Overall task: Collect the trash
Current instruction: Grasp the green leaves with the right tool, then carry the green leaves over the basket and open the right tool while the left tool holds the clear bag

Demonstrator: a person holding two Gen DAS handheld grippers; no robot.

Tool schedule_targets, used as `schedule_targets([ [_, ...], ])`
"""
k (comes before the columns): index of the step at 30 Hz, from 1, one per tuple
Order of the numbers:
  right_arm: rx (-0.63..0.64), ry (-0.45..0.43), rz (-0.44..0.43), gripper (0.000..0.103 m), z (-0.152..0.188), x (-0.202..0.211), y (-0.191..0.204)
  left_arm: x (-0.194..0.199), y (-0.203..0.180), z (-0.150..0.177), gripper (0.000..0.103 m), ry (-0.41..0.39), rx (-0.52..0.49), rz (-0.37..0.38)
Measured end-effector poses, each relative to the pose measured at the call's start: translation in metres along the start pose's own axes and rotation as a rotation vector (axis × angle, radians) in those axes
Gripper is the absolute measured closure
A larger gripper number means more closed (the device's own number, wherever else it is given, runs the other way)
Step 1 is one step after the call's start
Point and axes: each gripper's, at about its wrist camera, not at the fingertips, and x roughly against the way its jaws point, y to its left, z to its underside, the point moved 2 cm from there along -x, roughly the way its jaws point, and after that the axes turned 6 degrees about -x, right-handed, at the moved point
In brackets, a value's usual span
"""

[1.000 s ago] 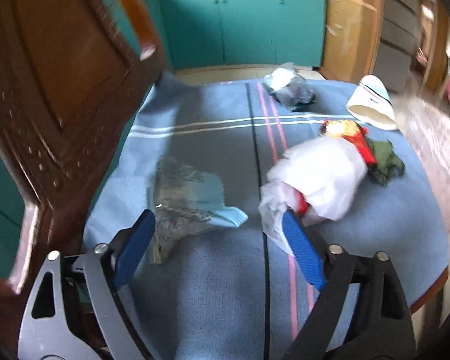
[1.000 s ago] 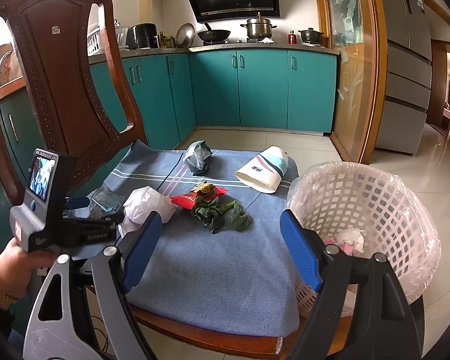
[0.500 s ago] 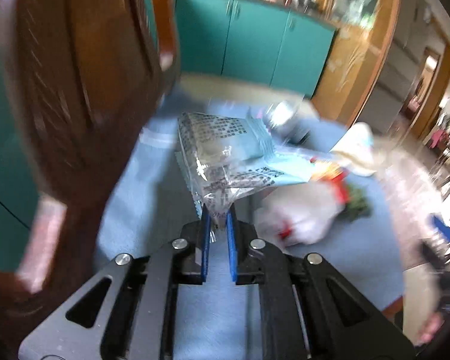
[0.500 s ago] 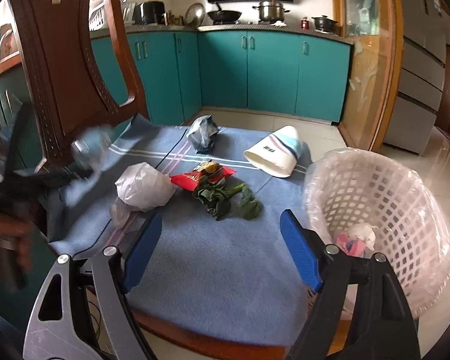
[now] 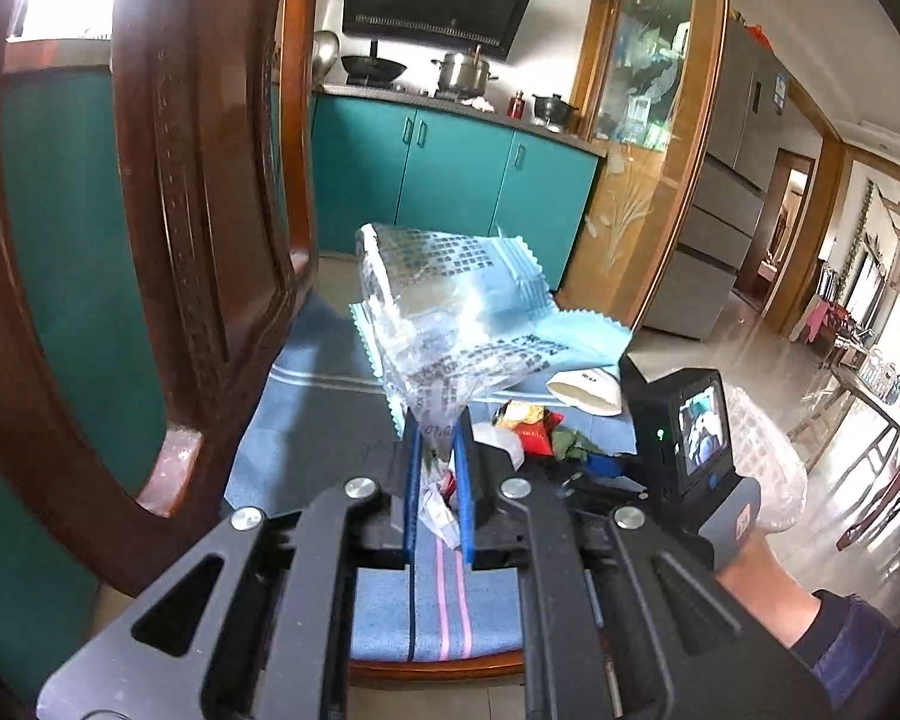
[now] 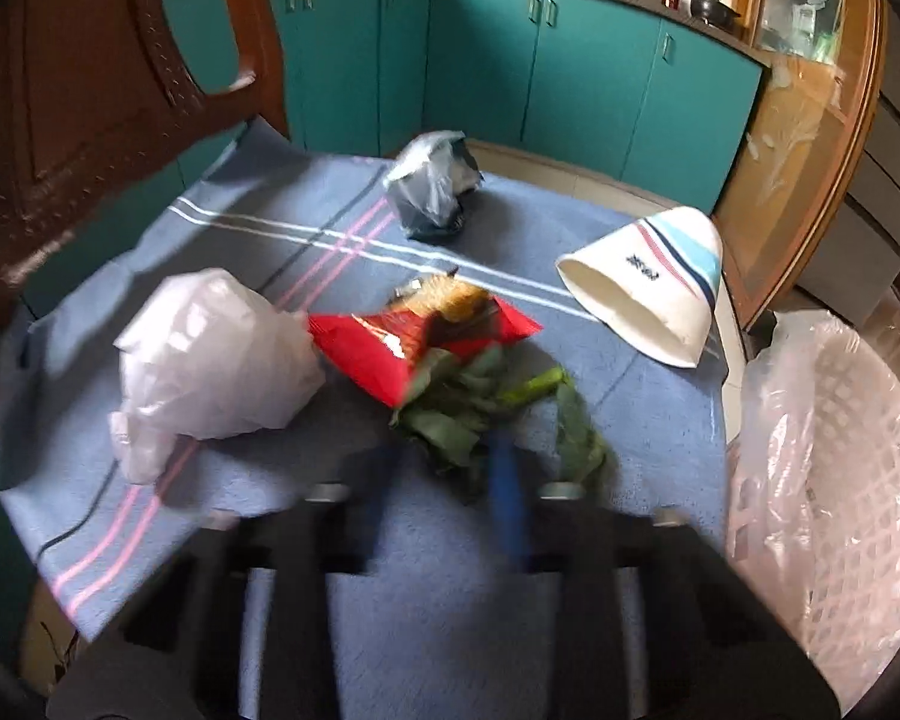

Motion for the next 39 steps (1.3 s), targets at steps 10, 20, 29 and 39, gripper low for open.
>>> schedule_targets([
  [10, -0.15, -0.131, -0.136, 0.09, 0.008, 0.095, -0.037, -0.016, -0.002, -0.003, 0.091, 0.026, -0.008, 0.035],
  [20, -0.221, -0.24, -0.268, 0.09, 0.017, 0.15, -0.044, -0.031, -0.019, 0.002, 0.091, 0.081, -0.03, 0.103],
  [29, -0.201, -0.207, -0.276, 0.09, 0.02, 0.141, -0.035, -0.043, -0.032, 0.01, 0.091, 0.128, -0.067, 0.098],
  [39, -0.197, -0.201, -0.273, 0.09, 0.022, 0.139, -0.035, -0.045, -0.038, 0.011, 0.091, 0.135, -0.073, 0.092],
])
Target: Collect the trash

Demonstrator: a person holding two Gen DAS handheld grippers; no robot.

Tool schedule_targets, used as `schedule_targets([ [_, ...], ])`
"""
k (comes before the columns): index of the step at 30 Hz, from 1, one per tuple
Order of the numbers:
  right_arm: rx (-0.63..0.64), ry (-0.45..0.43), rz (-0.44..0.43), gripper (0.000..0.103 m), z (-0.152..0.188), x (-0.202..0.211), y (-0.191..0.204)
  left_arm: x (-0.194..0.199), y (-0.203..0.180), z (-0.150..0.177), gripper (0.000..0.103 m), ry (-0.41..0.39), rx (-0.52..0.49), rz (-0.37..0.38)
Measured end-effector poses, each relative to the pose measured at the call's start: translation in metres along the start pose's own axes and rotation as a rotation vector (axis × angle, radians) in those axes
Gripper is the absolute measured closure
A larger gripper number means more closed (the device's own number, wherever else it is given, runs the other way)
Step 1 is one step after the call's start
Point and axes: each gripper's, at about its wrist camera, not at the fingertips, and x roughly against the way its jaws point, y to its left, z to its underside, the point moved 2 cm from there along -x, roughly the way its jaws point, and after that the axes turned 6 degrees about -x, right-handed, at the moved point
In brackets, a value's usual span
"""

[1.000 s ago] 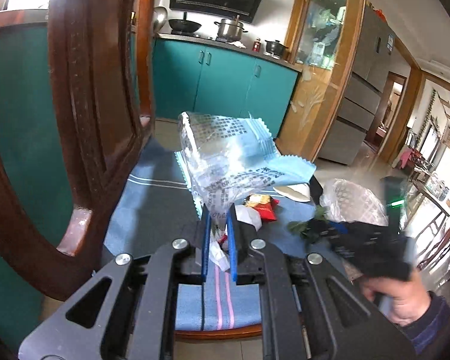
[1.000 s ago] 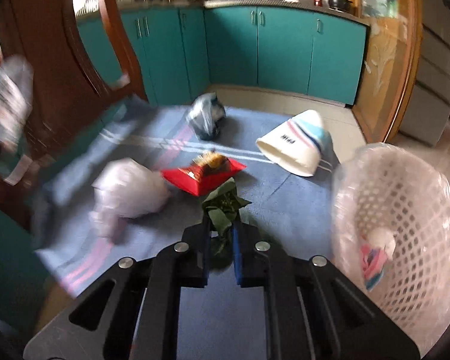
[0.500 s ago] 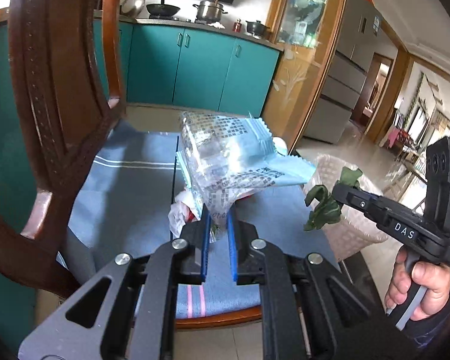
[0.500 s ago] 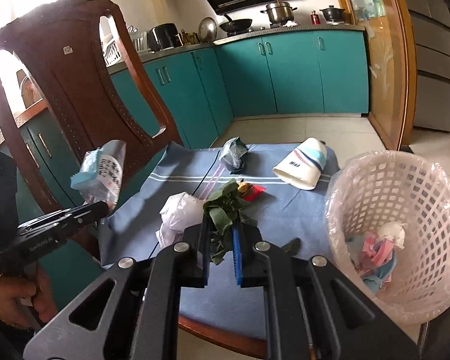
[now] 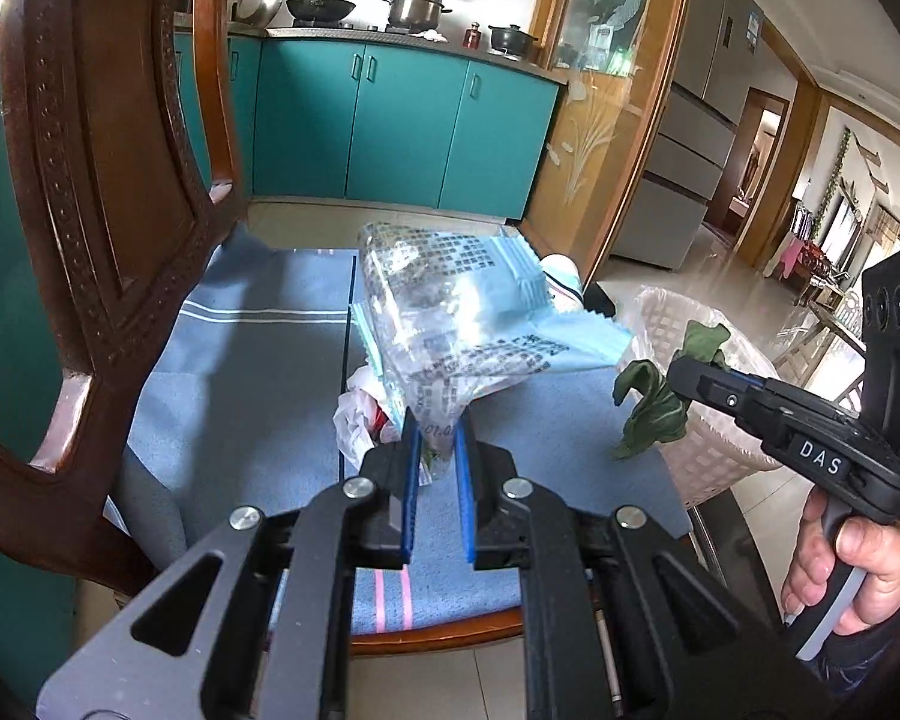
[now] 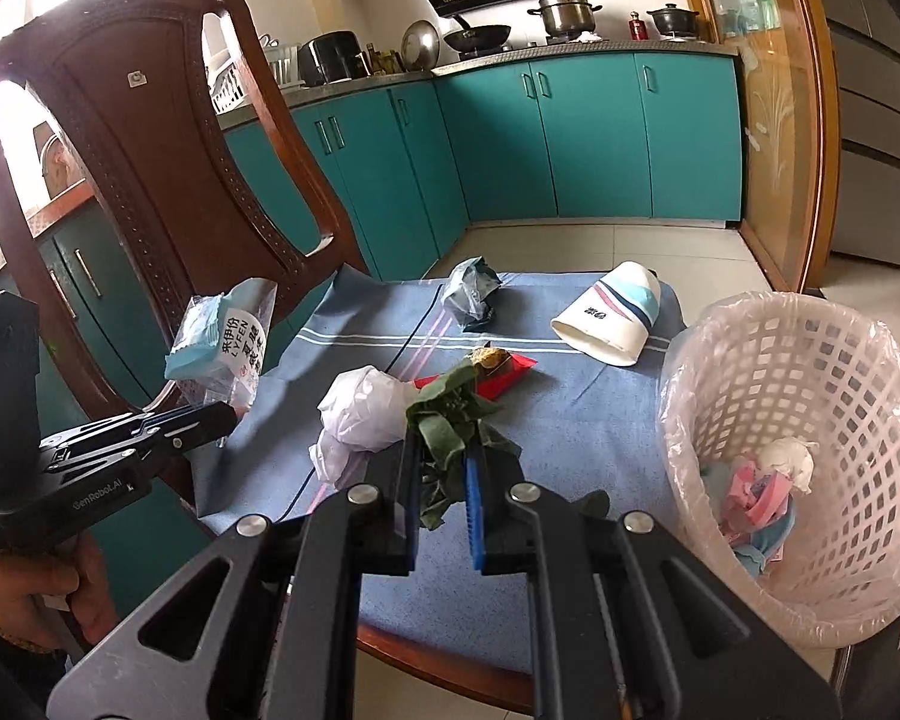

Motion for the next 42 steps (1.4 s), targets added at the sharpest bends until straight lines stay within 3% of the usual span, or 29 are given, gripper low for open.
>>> schedule_targets([
  [9, 0.006, 0.007, 0.0, 0.09, 0.0, -0.001, 0.001, 0.0, 0.0, 0.001, 0.091, 0.002, -0.001, -0.002],
  [12, -0.007, -0.039, 0.01, 0.09, -0.008, 0.009, -0.004, 0.0, 0.0, 0.002, 0.091, 0.007, -0.003, -0.004],
  [18, -0.132, -0.231, 0.126, 0.09, -0.037, 0.056, -0.068, 0.002, -0.001, 0.001, 0.091, 0.007, -0.003, -0.007],
  [22, -0.243, -0.239, 0.207, 0.09, -0.04, 0.058, -0.123, -0.001, -0.005, 0.001, 0.091, 0.014, -0.013, -0.002],
  [23, -0.276, -0.199, 0.222, 0.081, -0.038, 0.05, -0.139, -0.002, -0.007, 0.001, 0.091, 0.016, -0.017, -0.001],
  [24, -0.297, -0.165, 0.229, 0.06, -0.035, 0.044, -0.147, -0.002, -0.009, 0.001, 0.091, 0.019, -0.023, 0.0],
  [25, -0.326, -0.136, 0.244, 0.047, -0.032, 0.039, -0.156, -0.003, -0.011, 0.001, 0.091, 0.022, -0.028, 0.002],
  [26, -0.367, -0.124, 0.262, 0.046, -0.029, 0.039, -0.164, -0.004, -0.013, 0.001, 0.091, 0.025, -0.036, 0.003],
  [27, -0.395, -0.14, 0.258, 0.045, -0.03, 0.044, -0.167, -0.006, -0.016, 0.001, 0.091, 0.027, -0.042, 0.004],
  [31, -0.48, -0.341, 0.186, 0.015, -0.038, 0.094, -0.169, -0.011, -0.03, 0.003, 0.091, 0.035, -0.076, 0.013],
  [35, -0.514, -0.513, 0.226, 0.009, -0.037, 0.131, -0.178, -0.02, -0.058, 0.008, 0.091, 0.053, -0.152, 0.043],
  [42, -0.672, -0.566, 0.248, 0.009, -0.026, 0.151, -0.213, -0.048, -0.162, -0.014, 0.091, 0.09, -0.292, 0.198],
])
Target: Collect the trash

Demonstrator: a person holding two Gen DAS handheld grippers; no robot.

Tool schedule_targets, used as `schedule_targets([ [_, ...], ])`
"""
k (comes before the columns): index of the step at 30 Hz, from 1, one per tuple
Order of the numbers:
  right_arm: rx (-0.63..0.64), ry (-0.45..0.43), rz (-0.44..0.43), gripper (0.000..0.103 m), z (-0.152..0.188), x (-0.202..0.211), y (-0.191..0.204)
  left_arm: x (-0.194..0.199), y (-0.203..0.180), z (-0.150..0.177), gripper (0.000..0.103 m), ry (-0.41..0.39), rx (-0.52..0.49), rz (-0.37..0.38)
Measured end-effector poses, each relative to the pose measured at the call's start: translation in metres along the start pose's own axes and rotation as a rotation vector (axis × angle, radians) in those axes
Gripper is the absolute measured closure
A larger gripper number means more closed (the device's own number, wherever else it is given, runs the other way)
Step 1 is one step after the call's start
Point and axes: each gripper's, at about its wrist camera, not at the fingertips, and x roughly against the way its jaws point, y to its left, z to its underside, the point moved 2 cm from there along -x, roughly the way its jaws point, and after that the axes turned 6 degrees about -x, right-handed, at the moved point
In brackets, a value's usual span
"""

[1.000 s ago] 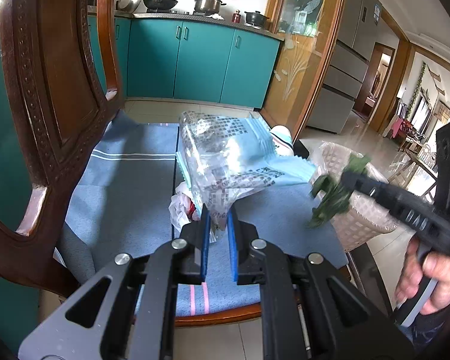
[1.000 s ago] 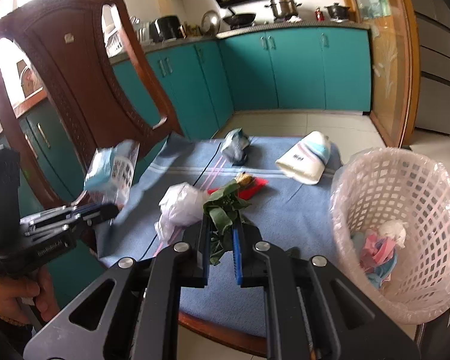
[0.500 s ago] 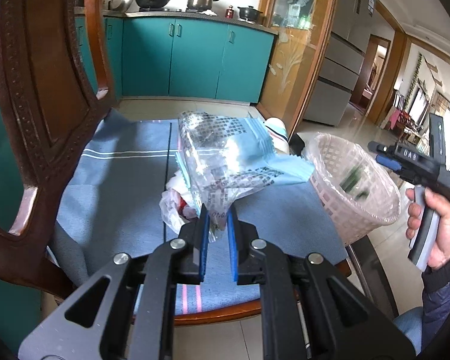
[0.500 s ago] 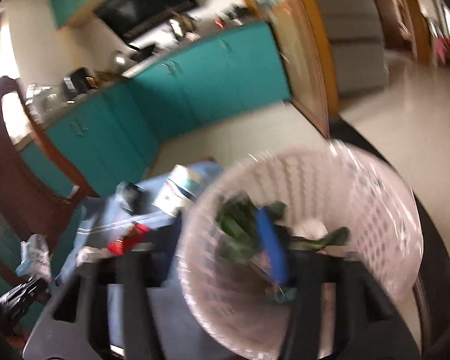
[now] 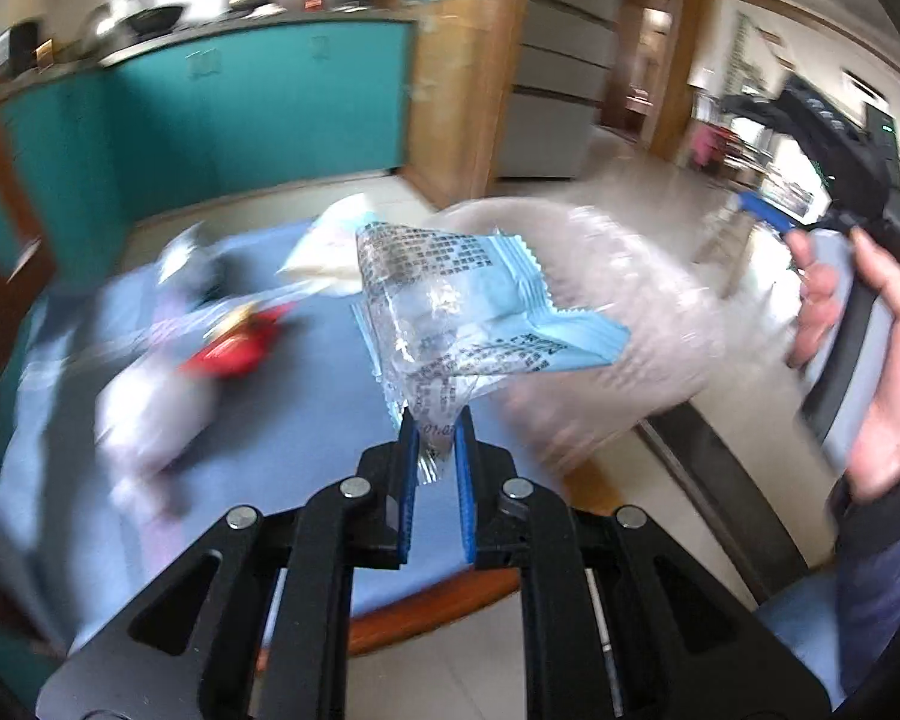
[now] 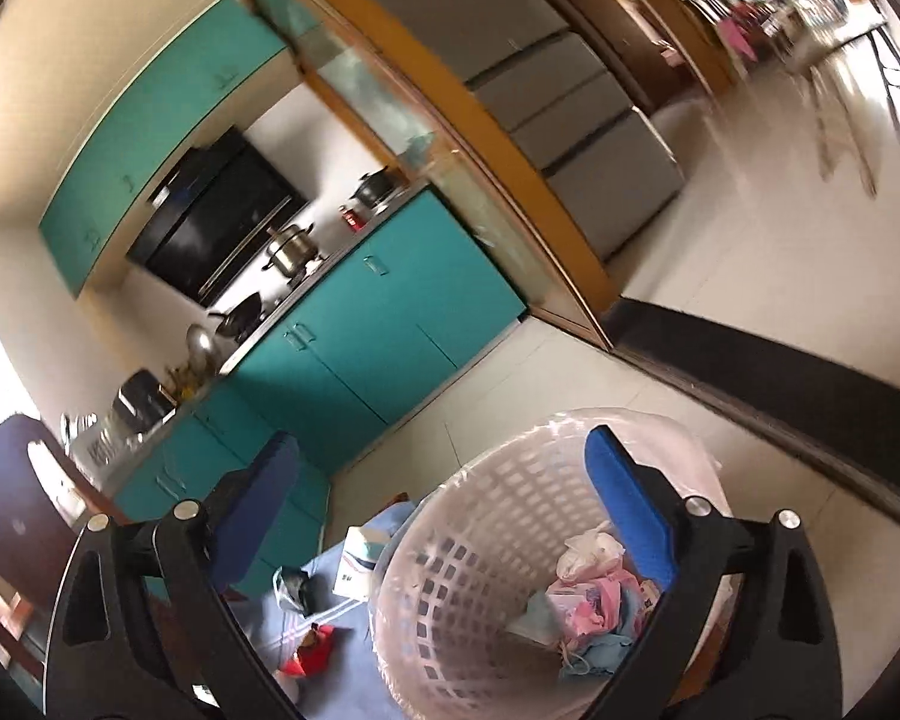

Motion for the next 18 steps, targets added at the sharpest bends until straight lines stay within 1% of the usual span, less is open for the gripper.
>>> schedule_targets([
  [2, -0.003, 0.004, 0.01, 0.009, 0.0, -0.001, -0.003, -0.018, -0.027, -0.033, 0.09, -0.009, -0.03, 0.053],
  [3, -0.008, 0.008, 0.011, 0.009, 0.002, -0.002, -0.004, -0.026, -0.035, -0.046, 0.087, -0.011, -0.034, 0.069],
  [4, -0.017, 0.01, 0.008, 0.009, 0.001, -0.003, -0.005, -0.034, -0.042, -0.055, 0.067, -0.006, -0.04, 0.08],
  [5, -0.023, 0.008, 0.004, 0.009, 0.001, -0.003, -0.006, -0.049, -0.049, -0.066, 0.027, 0.027, -0.056, 0.08],
  [6, -0.021, 0.007, -0.002, 0.009, 0.003, 0.0, -0.005, -0.056, -0.051, -0.069, 0.017, 0.036, -0.063, 0.043],
  [7, -0.017, 0.009, -0.009, 0.009, 0.002, -0.002, -0.005, -0.058, -0.05, -0.07, 0.014, 0.023, -0.068, -0.008],
  [9, -0.002, 0.015, -0.02, 0.009, 0.002, -0.002, 0.0, -0.056, -0.045, -0.064, 0.014, 0.019, -0.07, -0.051],
  [10, 0.013, 0.021, -0.025, 0.009, 0.003, -0.003, 0.003, -0.051, -0.038, -0.058, 0.011, 0.011, -0.054, -0.062],
  [11, 0.024, 0.026, -0.03, 0.009, 0.004, -0.003, 0.006, -0.041, -0.024, -0.047, 0.009, -0.002, -0.016, -0.072],
  [13, 0.058, 0.05, -0.053, 0.009, 0.01, -0.005, 0.017, -0.025, -0.005, -0.032, 0.009, -0.021, 0.029, -0.094],
  [14, 0.074, 0.061, -0.059, 0.009, 0.012, -0.005, 0.021, -0.011, 0.011, -0.021, 0.009, -0.037, 0.058, -0.122],
  [16, 0.139, 0.104, -0.072, 0.009, 0.025, -0.007, 0.037, 0.017, 0.041, -0.003, 0.005, -0.072, 0.12, -0.166],
  [17, 0.195, 0.131, -0.081, 0.009, 0.036, -0.01, 0.05, 0.034, 0.064, 0.01, 0.005, -0.089, 0.172, -0.188],
  [18, 0.236, 0.146, -0.085, 0.009, 0.045, -0.011, 0.059, 0.045, 0.079, 0.018, 0.005, -0.098, 0.208, -0.203],
])
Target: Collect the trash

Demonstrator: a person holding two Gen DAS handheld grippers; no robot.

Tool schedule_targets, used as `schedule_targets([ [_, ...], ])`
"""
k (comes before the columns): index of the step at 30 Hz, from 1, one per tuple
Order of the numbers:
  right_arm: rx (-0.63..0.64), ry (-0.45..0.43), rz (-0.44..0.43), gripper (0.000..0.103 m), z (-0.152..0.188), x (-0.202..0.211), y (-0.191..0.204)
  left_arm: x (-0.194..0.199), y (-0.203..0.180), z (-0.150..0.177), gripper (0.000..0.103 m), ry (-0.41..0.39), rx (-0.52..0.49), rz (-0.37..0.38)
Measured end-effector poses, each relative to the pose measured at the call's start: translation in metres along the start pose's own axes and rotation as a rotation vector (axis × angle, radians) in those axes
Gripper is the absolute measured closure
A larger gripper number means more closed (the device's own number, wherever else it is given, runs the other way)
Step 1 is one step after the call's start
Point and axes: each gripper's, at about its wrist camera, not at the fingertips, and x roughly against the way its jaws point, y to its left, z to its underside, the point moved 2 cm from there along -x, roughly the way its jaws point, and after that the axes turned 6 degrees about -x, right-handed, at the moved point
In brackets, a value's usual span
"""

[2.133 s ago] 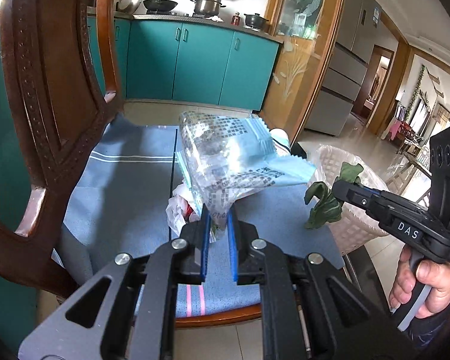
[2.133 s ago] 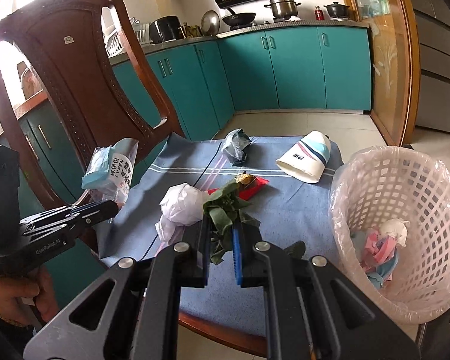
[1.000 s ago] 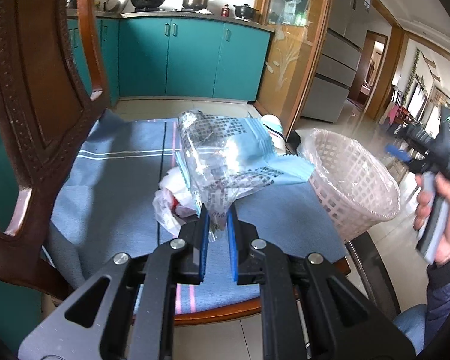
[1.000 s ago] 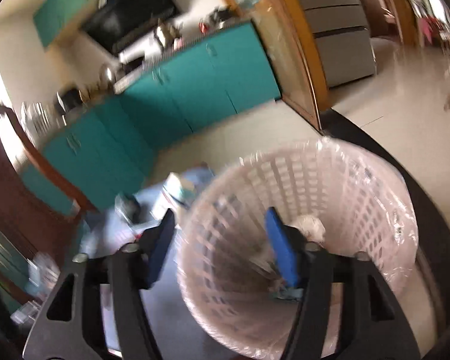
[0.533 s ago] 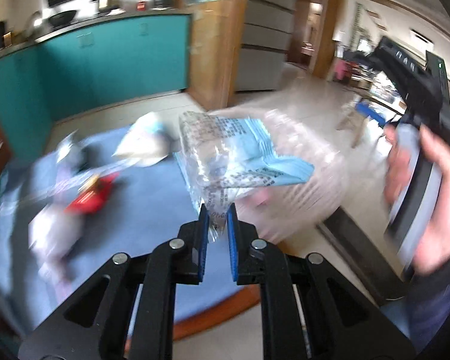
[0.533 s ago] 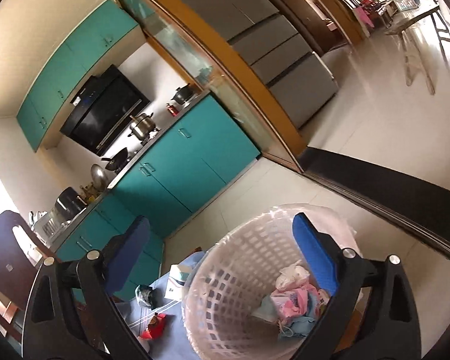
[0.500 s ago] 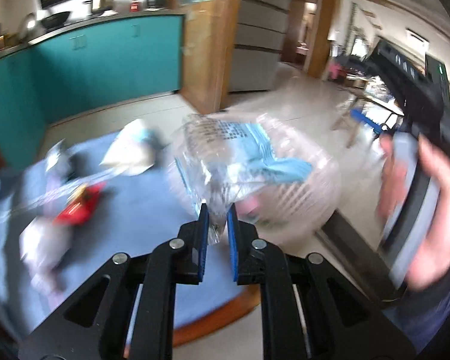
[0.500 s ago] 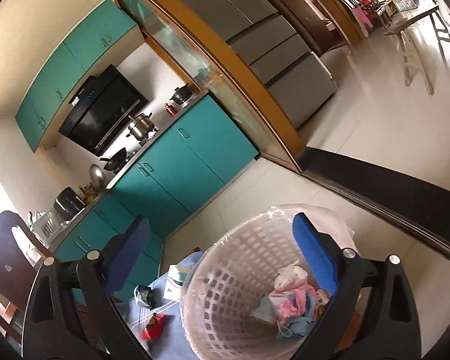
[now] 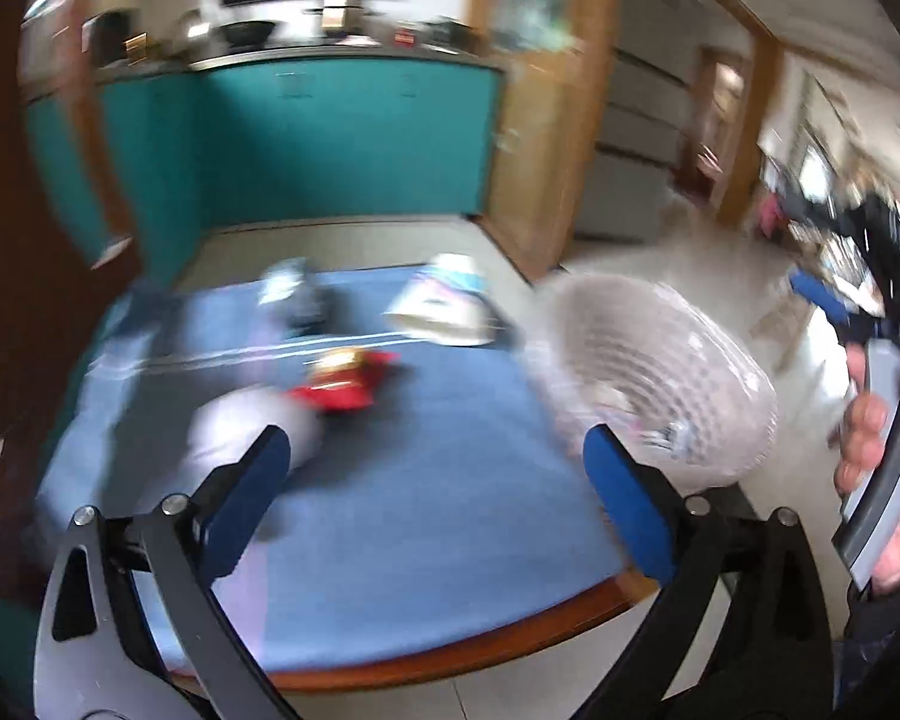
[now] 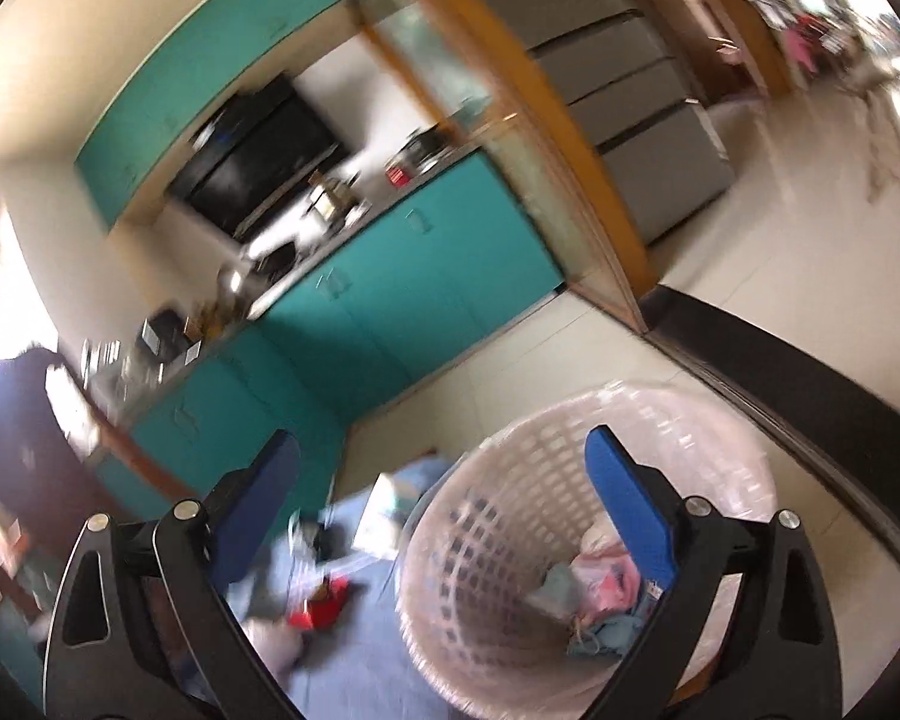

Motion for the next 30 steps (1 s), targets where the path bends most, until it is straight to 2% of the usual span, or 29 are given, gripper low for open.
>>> schedule_targets([
  [2, 0.139, 0.052, -0.004, 0.009, 0.02, -0.009, 0.033, 0.016, 0.038, 0.01, 0.004, -0.01, 0.073, -0.046],
  [6, 0.345, 0.148, -0.007, 0.009, 0.064, -0.022, 0.08, 0.034, 0.079, 0.025, 0.004, -0.019, 0.151, -0.076],
  [8, 0.427, 0.192, -0.007, 0.009, 0.088, -0.028, 0.098, 0.032, 0.085, 0.03, 0.004, -0.005, 0.147, -0.067],
  [11, 0.498, 0.208, -0.011, 0.009, 0.107, -0.027, 0.115, 0.03, 0.08, 0.034, 0.004, 0.009, 0.112, -0.061],
  [19, 0.521, 0.227, -0.01, 0.009, 0.124, -0.031, 0.122, 0.015, 0.064, 0.037, 0.004, 0.041, 0.07, -0.033],
  [30, 0.525, 0.237, 0.0, 0.009, 0.123, -0.034, 0.12, 0.012, 0.058, 0.038, 0.004, 0.043, 0.069, -0.023],
])
